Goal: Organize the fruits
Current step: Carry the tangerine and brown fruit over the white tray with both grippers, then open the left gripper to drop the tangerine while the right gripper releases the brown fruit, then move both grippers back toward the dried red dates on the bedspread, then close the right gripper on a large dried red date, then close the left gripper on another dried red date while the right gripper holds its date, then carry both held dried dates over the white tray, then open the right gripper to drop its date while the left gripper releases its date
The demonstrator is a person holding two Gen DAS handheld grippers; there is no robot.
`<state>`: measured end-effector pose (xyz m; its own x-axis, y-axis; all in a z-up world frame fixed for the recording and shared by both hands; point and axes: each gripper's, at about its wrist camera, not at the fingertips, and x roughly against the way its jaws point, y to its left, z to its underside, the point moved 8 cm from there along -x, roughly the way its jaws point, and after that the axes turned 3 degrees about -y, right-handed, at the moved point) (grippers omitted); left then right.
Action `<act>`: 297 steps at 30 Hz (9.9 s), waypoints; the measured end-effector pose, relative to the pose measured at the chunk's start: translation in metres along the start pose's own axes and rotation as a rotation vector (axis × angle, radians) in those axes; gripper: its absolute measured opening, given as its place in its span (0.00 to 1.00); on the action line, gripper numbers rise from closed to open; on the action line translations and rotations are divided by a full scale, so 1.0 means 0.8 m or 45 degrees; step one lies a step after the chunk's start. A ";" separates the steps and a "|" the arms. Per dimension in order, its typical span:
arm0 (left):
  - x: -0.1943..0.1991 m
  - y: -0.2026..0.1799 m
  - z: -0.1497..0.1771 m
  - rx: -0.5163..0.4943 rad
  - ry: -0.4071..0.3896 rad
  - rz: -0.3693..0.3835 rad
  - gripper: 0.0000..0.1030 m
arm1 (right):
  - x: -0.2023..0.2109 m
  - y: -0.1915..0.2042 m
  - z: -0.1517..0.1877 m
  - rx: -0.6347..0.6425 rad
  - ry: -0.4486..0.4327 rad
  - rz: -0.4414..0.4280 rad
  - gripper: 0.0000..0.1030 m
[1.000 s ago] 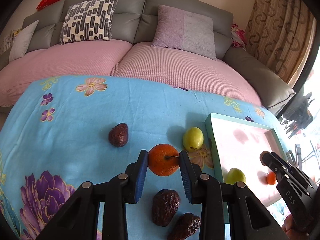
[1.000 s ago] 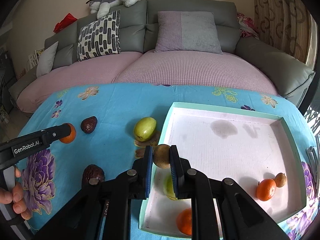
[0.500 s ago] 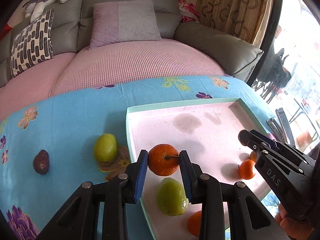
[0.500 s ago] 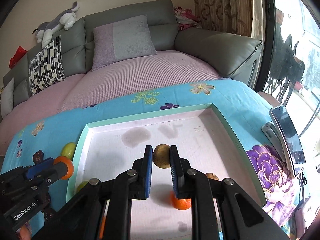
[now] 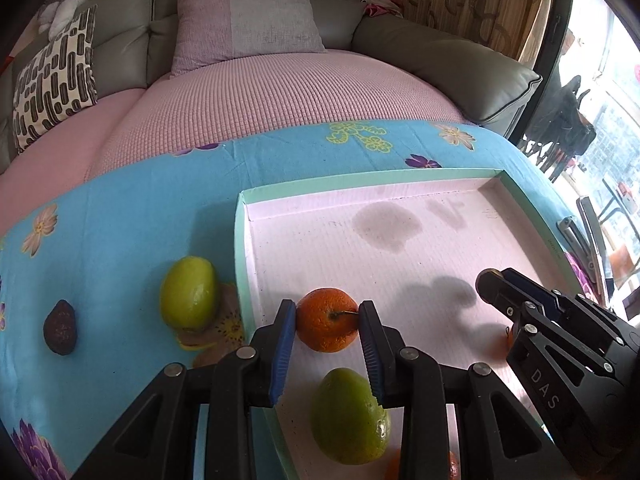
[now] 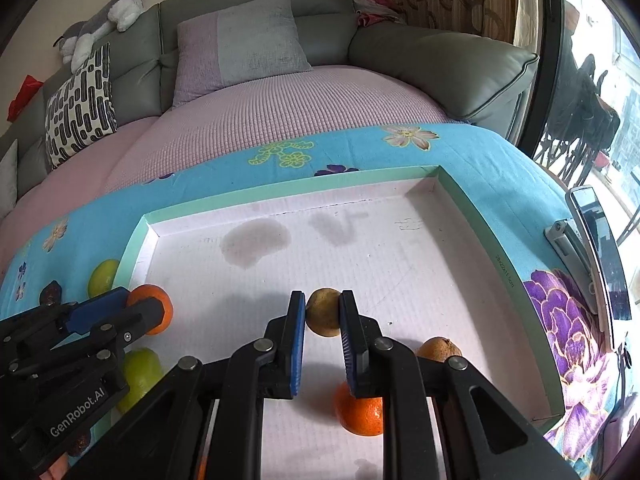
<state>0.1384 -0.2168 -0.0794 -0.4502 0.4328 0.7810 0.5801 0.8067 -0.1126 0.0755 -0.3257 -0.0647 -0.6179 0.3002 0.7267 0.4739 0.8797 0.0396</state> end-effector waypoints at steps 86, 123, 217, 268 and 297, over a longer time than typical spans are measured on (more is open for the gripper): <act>0.192 0.281 0.140 0.507 -0.090 -0.552 0.95 | 0.068 0.174 0.041 0.326 0.012 -0.266 0.93; 0.179 0.285 0.155 0.463 -0.013 -0.560 0.95 | 0.057 0.260 0.135 0.536 0.264 -0.526 0.41; 0.104 -0.013 0.077 0.005 -0.068 0.094 0.38 | 0.100 -0.059 0.027 -0.193 -0.059 0.077 0.37; 0.081 -0.015 0.093 0.003 0.013 0.086 0.39 | 0.059 -0.066 0.061 -0.165 0.127 0.108 0.38; 0.120 0.100 0.079 0.243 -0.072 -0.154 0.62 | 0.075 -0.041 0.043 -0.104 0.045 0.050 0.79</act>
<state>0.0990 -0.0857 -0.0523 -0.5492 0.3455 0.7610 0.3826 0.9135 -0.1386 0.0013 -0.3235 -0.0463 -0.5763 0.3196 0.7522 0.5476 0.8342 0.0652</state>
